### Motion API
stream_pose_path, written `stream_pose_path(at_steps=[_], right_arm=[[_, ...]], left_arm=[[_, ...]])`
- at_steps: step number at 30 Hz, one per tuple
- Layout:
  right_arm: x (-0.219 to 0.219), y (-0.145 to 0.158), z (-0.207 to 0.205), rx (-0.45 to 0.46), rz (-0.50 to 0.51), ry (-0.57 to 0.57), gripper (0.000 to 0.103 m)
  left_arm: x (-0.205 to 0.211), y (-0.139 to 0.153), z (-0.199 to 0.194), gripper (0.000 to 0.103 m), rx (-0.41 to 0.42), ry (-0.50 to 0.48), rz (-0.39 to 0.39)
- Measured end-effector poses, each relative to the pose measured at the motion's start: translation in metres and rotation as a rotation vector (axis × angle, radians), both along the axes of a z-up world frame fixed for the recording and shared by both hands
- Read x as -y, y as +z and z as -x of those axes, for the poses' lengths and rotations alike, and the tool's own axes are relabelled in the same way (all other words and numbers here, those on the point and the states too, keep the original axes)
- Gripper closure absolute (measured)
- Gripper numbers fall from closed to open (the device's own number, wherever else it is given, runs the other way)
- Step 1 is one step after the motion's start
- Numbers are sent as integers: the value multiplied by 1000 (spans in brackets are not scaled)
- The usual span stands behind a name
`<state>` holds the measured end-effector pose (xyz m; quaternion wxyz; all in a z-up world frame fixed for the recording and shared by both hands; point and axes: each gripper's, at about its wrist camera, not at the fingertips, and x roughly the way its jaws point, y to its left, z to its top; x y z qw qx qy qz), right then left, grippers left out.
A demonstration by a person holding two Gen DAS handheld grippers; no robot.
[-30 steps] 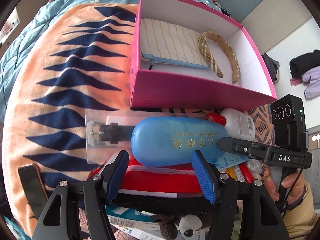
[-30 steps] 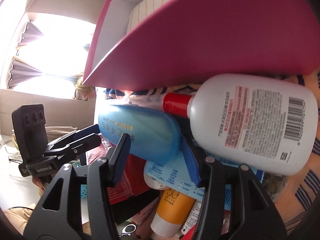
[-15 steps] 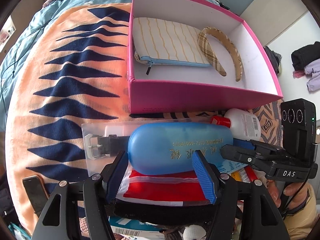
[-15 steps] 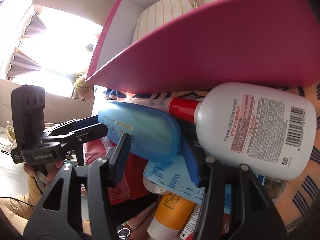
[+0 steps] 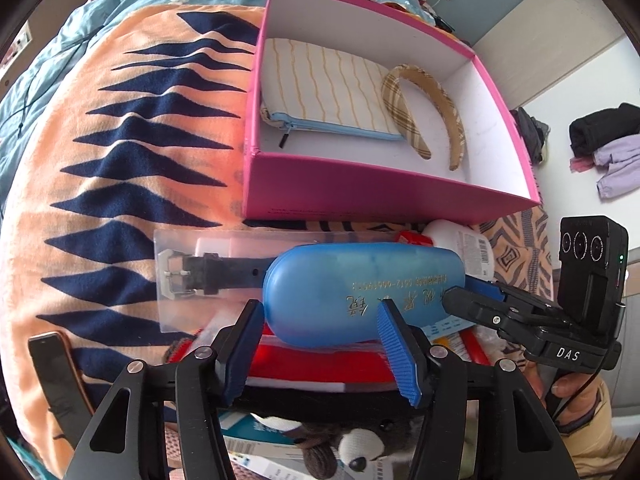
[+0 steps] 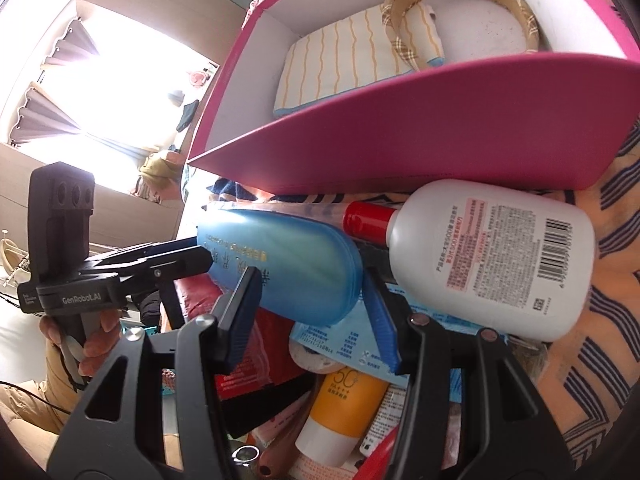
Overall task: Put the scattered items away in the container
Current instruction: 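Close the right gripper around the blue glasses case, then lift the blue glasses case with the right gripper clear of the pile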
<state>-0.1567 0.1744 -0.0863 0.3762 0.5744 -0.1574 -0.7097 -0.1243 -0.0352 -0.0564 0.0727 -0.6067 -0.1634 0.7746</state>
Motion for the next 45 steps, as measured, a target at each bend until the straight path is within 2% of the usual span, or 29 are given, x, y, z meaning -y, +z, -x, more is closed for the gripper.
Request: stream_pose_path(at_steps=[13,22,28,37,45], right_arm=[[-14,19,-4,-40,3,-10,50],[-27,44,-8,-82,23,-11,50],[-33,71,-7,-135,39,-8,50],[-35,103,14,-213,31,1,50],[-28,104,45,-219,28,0,50]], left_arm=[[-10,22,-4,46,-54,-14,-24],[-18,51,-9,46,-126,-26,-11],[-20,74,-7,46,-186,-34,-13],[-23,96,13,46,-252,-34,19],[-21,88,38,46,-240,-14,17]])
